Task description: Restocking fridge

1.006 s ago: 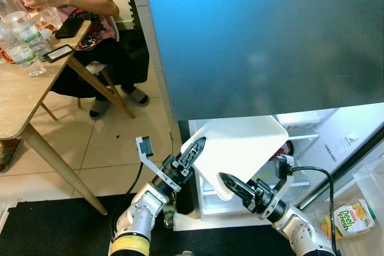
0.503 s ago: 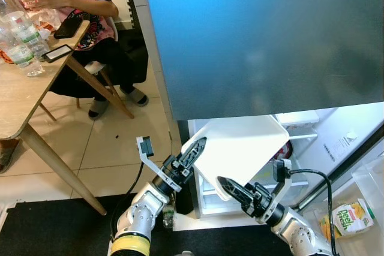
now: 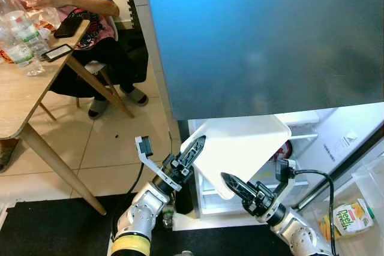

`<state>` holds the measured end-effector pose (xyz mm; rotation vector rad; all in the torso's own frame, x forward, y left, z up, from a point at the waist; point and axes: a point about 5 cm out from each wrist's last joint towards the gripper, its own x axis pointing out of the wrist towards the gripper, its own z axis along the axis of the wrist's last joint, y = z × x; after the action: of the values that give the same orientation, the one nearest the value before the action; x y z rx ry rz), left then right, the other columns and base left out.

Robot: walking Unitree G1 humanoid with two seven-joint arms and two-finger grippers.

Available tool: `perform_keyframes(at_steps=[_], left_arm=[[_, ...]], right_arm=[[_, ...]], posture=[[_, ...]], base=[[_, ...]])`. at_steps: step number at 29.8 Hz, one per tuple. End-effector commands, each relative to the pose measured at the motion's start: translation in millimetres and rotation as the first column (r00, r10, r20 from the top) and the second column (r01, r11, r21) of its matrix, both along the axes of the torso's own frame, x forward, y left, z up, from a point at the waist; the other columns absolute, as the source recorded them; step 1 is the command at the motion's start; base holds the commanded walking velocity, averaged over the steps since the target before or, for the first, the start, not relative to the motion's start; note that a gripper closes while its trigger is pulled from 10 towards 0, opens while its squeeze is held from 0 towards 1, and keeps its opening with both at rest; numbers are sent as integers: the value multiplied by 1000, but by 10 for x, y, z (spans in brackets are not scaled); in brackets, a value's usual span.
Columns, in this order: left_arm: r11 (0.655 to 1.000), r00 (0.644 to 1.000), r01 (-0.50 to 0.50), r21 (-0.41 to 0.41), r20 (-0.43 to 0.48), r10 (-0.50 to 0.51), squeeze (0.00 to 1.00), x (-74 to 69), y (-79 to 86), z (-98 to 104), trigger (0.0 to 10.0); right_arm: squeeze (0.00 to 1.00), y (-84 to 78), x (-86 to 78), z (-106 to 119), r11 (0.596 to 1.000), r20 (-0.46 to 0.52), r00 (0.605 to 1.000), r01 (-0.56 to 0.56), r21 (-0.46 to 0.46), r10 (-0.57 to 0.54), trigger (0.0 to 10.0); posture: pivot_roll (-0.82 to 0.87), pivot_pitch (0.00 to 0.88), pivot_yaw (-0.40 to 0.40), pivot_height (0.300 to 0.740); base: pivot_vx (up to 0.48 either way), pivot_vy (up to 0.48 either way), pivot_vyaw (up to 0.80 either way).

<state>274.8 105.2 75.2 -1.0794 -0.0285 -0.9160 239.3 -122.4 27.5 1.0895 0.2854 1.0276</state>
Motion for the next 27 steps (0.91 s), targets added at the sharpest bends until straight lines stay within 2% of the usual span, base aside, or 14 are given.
perform_keyframes(at_steps=[1, 3, 4, 6, 7, 12, 13, 15, 18, 21, 23, 25, 27], left_arm=[[1000, 1000, -7, 4, -16, 7, 0, -34, -76, -47, 10000], [1000, 1000, 7, 29, -20, -6, 0, -49, -93, -79, 10000], [999, 1000, 20, 27, -20, -20, 506, -65, -101, -87, 10000], [999, 999, 29, 23, -19, -29, 506, -75, -105, -89, 10000], [998, 998, 53, 16, -18, -53, 1000, -106, -113, -97, 10000], [995, 995, 94, 14, -27, -94, 1000, -191, -101, -136, 10000], [995, 995, 94, 14, -27, -94, 1000, -191, -101, -136, 10000], [994, 994, 103, 20, -30, -103, 1000, -216, -77, -151, 10000], [994, 994, 109, 22, -30, -108, 1000, -227, -61, -157, 10000], [991, 991, 134, 26, -21, -133, 1000, -261, -17, -155, 10000], [991, 991, 134, 26, -21, -133, 1000, -261, -17, -155, 10000], [987, 988, 155, 35, -16, -154, 1000, -290, -1, -157, 10000], [983, 984, 177, 47, -12, -177, 1000, -323, 9, -163, 10000]], right_arm=[[0, -147, 19, -41, 996, -14, 997, 69, -61, -70, 0], [0, -232, 35, -66, 991, -22, 995, 96, -91, -98, 0], [0, -271, 41, -78, 989, -27, 993, 109, -105, -112, 0], [0, -294, 44, -84, 987, -30, 992, 116, -113, -120, 0], [0, -348, 44, -94, 983, -32, 991, 128, -129, -133, 0], [0, -611, 32, -100, 966, -24, 985, 165, -201, -173, 0], [0, -611, 32, -100, 966, -24, 985, 165, -201, -173, 0], [0, -744, 30, -85, 955, -11, 983, 176, -241, -184, 0], [0, -823, 22, -77, 946, -1, 984, 172, -274, -179, 0], [0, -1057, -44, -59, 914, 17, 993, 113, -390, -116, 0], [0, -1057, -44, -59, 914, 17, 993, 113, -390, -116, 0], [0, -1168, -116, -50, 890, 20, 999, 38, -455, -33, 0], [0, -1250, -170, 3, 876, 30, 998, -27, -481, 48, 0]], posture=[[-29, 107, 47, 740], [-28, 107, 46, 740], [-28, 107, 46, 740], [-28, 107, 46, 740], [-28, 111, 45, 740], [-30, 117, 45, 740], [-30, 117, 45, 740], [-30, 117, 42, 740], [-30, 117, 42, 740], [-29, 121, 40, 740], [-29, 121, 40, 740], [-29, 121, 38, 740], [-28, 120, 38, 740]], base=[[0, 0, 0], [0, 0, 0], [0, 0, 0], [0, 0, 0], [0, 0, 0], [0, 0, 0], [0, 0, 0], [0, 0, 0], [0, 0, 0], [0, 0, 0], [0, 0, 0], [0, 0, 0], [0, 0, 0]])
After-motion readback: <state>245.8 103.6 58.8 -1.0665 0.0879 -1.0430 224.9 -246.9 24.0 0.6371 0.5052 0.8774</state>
